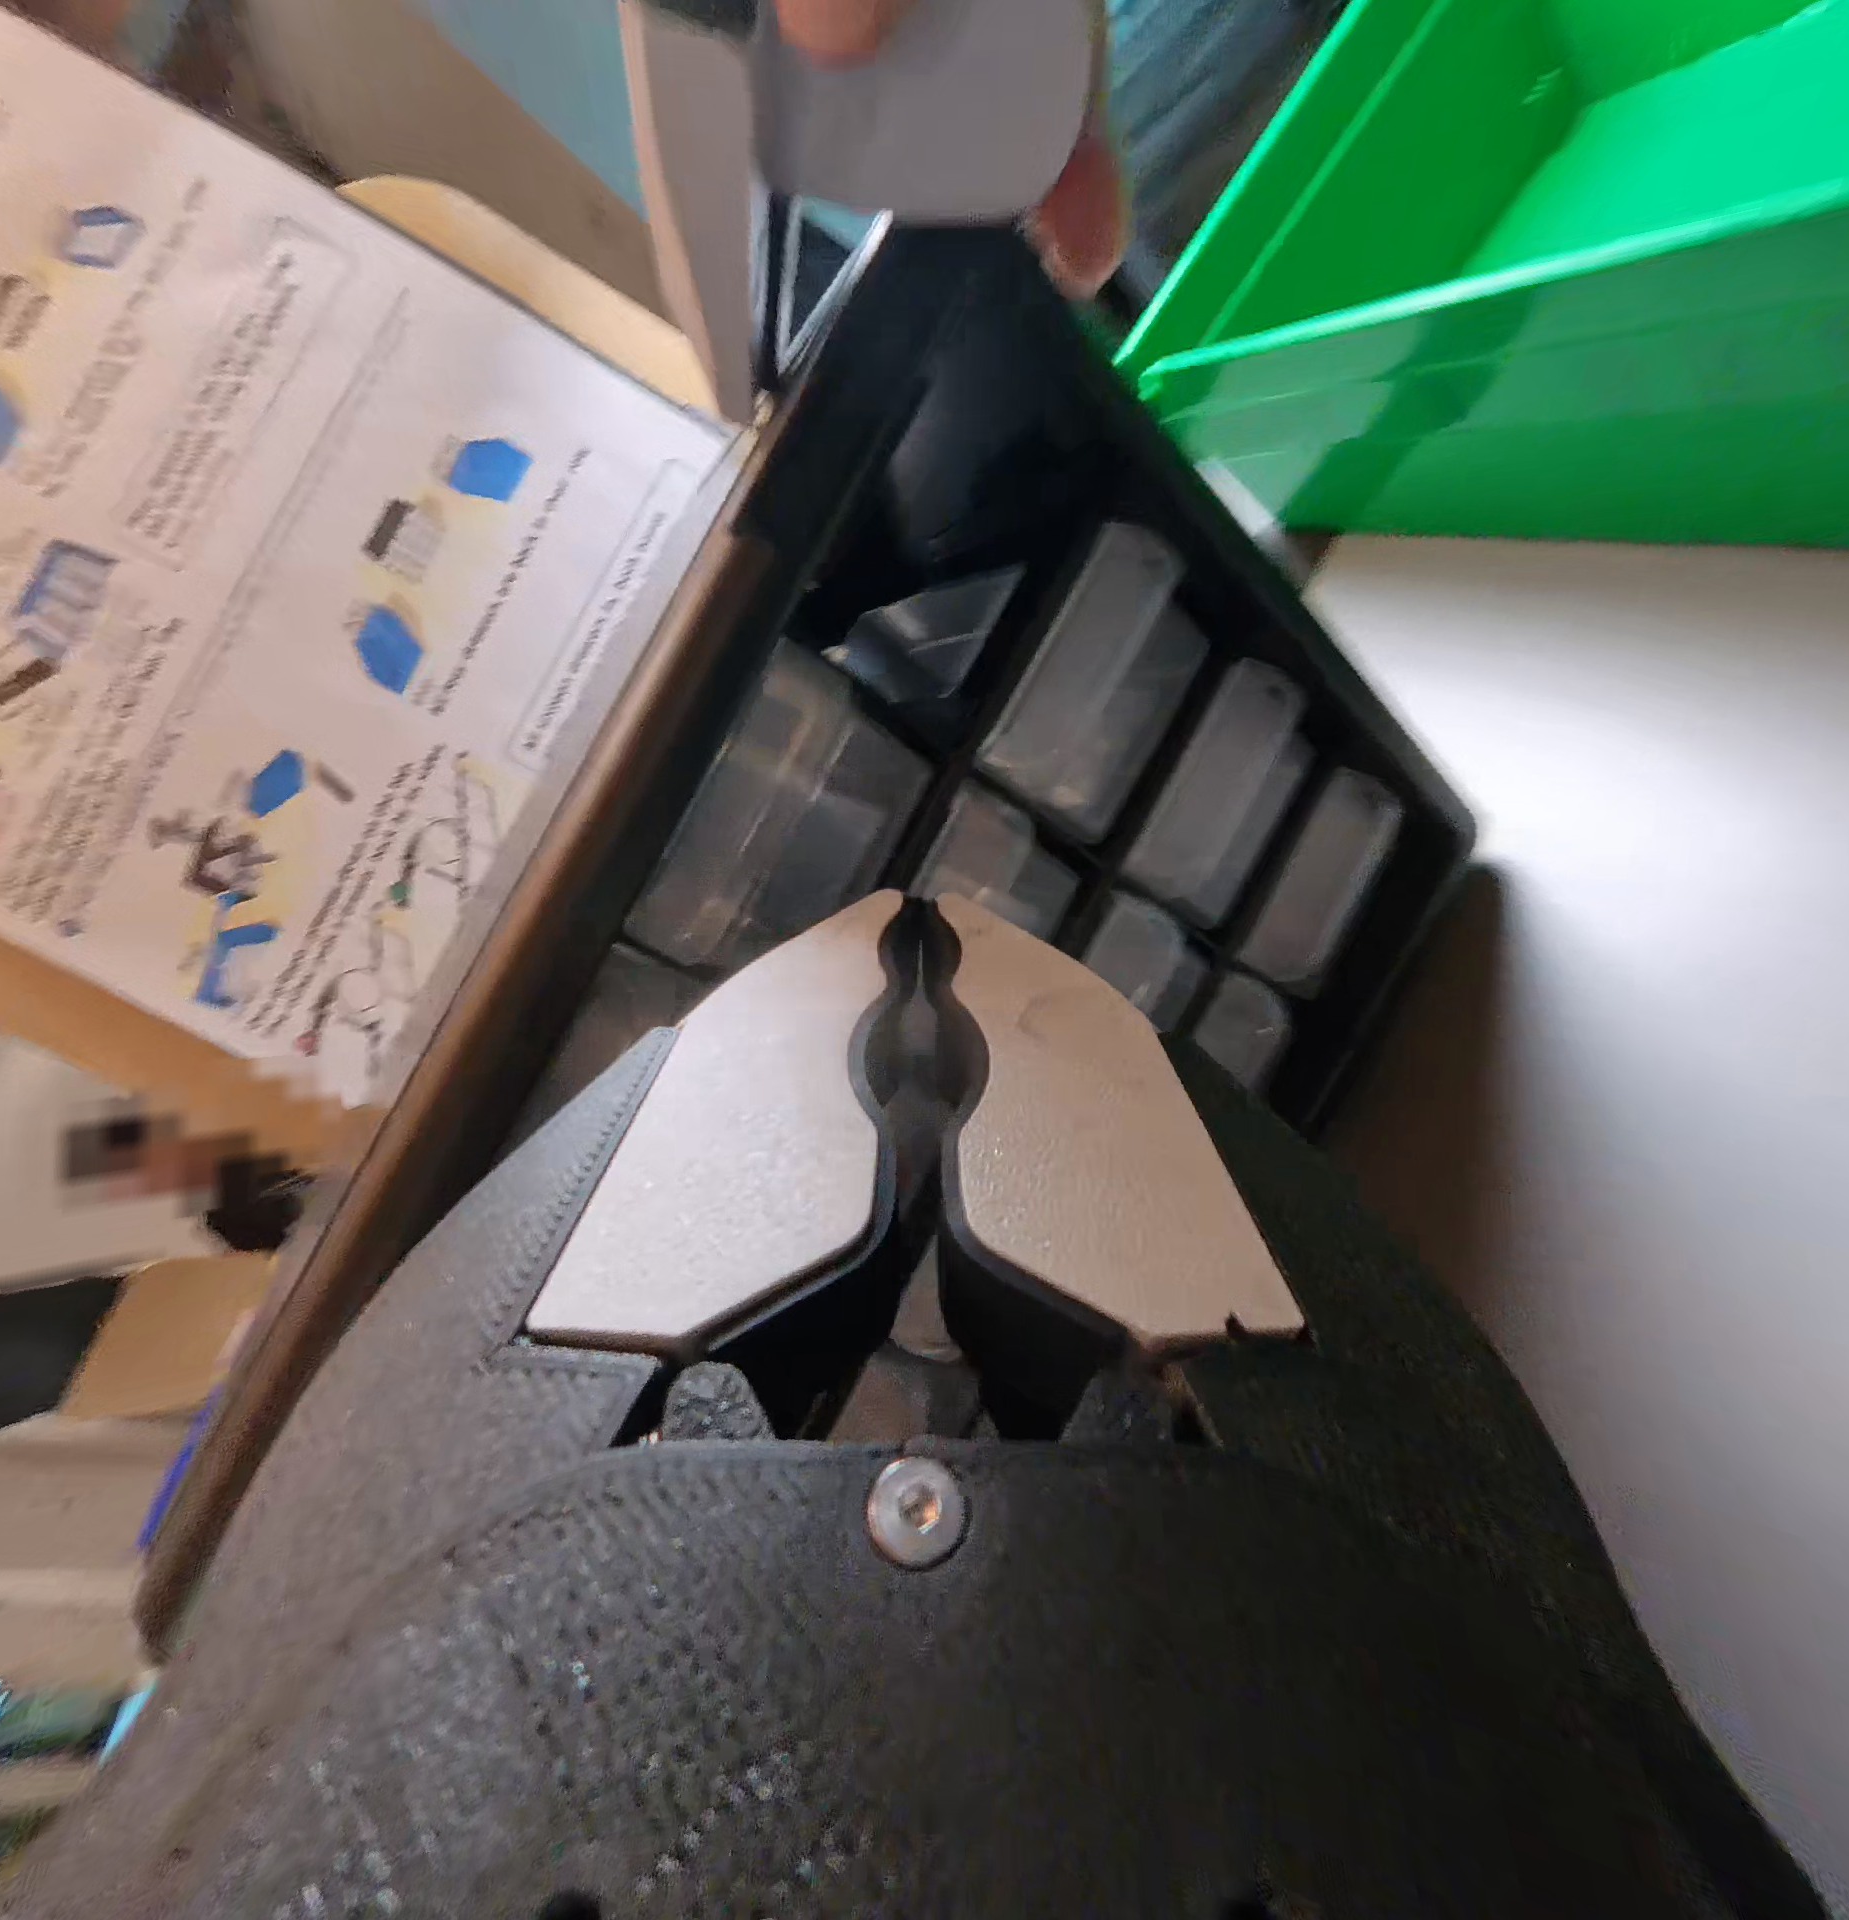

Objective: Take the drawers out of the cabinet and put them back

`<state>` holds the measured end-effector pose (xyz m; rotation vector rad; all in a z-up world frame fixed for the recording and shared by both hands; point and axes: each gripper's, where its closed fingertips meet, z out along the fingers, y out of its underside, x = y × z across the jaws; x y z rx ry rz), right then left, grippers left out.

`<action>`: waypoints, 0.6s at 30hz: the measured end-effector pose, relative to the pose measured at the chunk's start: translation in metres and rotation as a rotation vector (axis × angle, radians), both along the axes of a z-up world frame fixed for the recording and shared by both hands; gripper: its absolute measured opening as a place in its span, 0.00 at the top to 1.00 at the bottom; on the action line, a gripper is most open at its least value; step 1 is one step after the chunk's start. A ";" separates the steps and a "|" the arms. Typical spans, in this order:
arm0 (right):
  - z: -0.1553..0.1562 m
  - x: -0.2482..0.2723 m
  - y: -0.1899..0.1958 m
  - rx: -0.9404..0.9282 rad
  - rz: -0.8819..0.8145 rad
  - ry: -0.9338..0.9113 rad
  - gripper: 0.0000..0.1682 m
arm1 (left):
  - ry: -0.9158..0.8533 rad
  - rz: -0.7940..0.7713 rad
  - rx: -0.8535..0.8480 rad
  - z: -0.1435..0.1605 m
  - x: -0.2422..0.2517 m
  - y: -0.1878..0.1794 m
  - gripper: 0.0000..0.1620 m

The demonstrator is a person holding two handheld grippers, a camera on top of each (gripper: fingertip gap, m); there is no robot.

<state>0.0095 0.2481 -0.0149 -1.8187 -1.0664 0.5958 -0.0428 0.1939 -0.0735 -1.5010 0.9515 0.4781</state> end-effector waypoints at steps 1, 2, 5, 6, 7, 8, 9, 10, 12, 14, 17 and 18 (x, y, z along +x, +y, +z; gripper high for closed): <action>0.000 0.000 0.000 0.000 -0.001 0.006 0.94 | -0.030 -0.046 -0.033 0.002 0.006 -0.007 1.00; 0.000 0.000 0.000 0.000 -0.001 0.012 0.94 | -0.075 -0.088 -0.046 0.008 0.012 -0.014 1.00; 0.000 0.000 -0.001 0.003 -0.005 0.031 0.93 | -0.224 -0.170 -0.004 0.048 0.013 -0.033 1.00; 0.000 0.000 -0.001 0.007 -0.005 0.036 0.93 | -0.289 -0.191 0.011 0.063 0.008 -0.039 1.00; 0.000 0.000 -0.001 0.011 -0.004 0.041 0.93 | -0.357 -0.209 0.024 0.079 0.001 -0.045 1.00; 0.000 0.000 -0.002 0.013 -0.003 0.044 0.93 | -0.423 -0.221 0.038 0.094 -0.009 -0.050 0.99; 0.000 0.000 -0.002 0.013 0.000 0.043 0.93 | -0.480 -0.225 0.056 0.109 -0.021 -0.054 0.99; 0.000 0.000 -0.002 0.013 0.004 0.037 0.93 | -0.529 -0.222 0.076 0.122 -0.034 -0.058 1.00; 0.000 0.000 -0.001 0.013 0.009 0.014 0.92 | -0.605 -0.200 0.111 0.142 -0.063 -0.063 0.99; 0.001 0.001 0.000 0.018 0.012 -0.009 0.91 | -0.642 -0.154 0.130 0.152 -0.093 -0.064 0.99; 0.001 0.001 -0.002 0.023 0.004 -0.007 0.91 | -0.617 -0.019 0.090 0.141 -0.140 -0.053 0.95; 0.001 0.000 -0.005 0.019 0.009 0.006 0.90 | -0.586 0.044 0.064 0.132 -0.156 -0.047 0.92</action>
